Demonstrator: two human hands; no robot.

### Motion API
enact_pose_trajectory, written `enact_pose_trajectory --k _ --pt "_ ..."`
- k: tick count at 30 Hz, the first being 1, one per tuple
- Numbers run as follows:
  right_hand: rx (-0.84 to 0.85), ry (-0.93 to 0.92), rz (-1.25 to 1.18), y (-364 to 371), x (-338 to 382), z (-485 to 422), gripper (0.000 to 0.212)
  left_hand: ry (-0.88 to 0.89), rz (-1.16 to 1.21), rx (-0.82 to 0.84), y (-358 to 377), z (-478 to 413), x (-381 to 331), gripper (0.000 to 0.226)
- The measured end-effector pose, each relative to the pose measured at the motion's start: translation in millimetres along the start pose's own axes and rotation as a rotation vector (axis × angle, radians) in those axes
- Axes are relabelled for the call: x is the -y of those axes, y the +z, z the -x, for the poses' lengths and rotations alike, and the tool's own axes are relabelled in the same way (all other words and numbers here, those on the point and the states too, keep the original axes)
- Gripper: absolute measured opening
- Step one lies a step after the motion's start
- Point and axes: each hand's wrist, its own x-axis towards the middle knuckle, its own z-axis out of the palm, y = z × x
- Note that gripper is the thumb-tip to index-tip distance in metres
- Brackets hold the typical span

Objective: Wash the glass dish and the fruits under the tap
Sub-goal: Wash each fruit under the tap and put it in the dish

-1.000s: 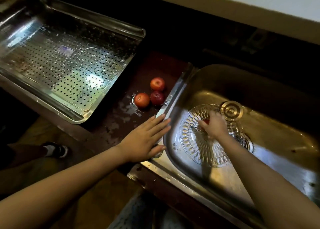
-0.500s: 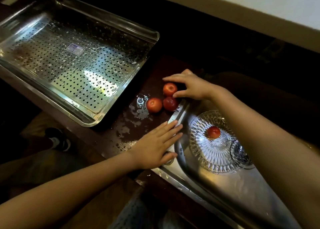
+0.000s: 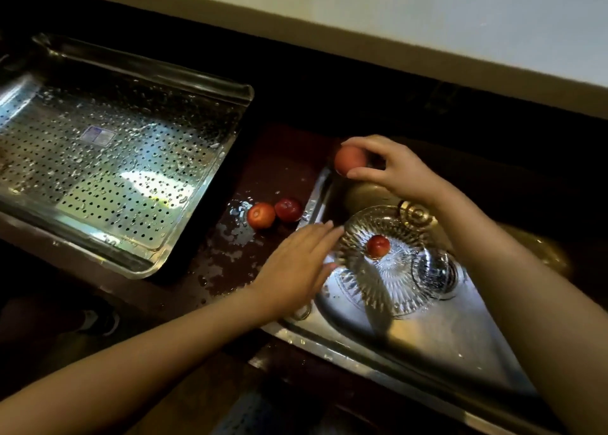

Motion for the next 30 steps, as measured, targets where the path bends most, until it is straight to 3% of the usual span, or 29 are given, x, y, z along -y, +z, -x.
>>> enact_pose_trajectory --k 3,5,7,13,18,23,30 --pt "-0.166 0.075 -0.047 -27 1 47 0.050 -0.218 0.421 -0.118 -10 -58 -34 0.043" --pt "-0.281 0.141 -0.097 -41 -1 83 0.049 -0.404 0.793 -0.094 -11 -100 -64 0.036" --pt "-0.442 0.237 -0.136 -51 -6 123 0.048 -0.479 1.029 -0.046 -5 -135 -99 0.034" --pt "-0.896 0.519 -0.203 -56 -45 240 0.045 -0.316 1.137 0.355 42 -188 -225 0.032" --pt "-1.087 0.663 -0.373 -65 -78 310 0.031 -0.298 1.280 0.623 89 -189 -300 0.031" --pt "-1.336 0.718 -0.691 -71 -95 336 0.034 -0.330 1.335 0.659 112 -180 -344 0.031" --pt "-1.368 0.726 -0.705 -76 -99 342 0.031 -0.319 1.377 0.659 121 -184 -358 0.032"
